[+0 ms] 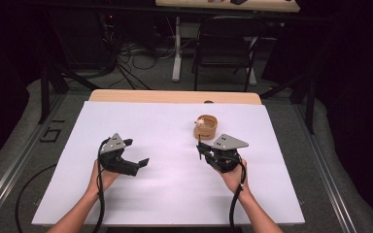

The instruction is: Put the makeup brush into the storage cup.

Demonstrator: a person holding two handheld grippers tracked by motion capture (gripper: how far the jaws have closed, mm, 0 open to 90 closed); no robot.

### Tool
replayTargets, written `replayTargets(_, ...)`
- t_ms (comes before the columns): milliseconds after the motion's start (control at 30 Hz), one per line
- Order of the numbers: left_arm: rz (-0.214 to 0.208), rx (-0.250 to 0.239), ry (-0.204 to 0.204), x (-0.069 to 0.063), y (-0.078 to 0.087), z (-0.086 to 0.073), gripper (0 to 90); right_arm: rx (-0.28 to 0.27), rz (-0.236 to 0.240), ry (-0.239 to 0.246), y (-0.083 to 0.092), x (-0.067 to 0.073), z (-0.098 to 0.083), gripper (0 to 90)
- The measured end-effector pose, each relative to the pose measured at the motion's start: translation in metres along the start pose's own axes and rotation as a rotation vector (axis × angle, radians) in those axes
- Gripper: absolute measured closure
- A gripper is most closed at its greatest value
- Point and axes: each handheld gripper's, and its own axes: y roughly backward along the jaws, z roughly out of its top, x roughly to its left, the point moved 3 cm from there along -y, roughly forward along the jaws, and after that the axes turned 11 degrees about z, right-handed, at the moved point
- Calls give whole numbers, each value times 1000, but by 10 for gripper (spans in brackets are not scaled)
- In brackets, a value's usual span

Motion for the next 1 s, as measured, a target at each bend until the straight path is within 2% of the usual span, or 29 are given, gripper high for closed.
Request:
replayTargets(500, 15, 6, 25, 9, 5, -5, 1, -14, -31, -9, 11, -11, 0, 833)
replayTargets(1000, 22, 9, 28, 14, 5, -7, 1, -25, -65, -26, 23, -23, 1, 833)
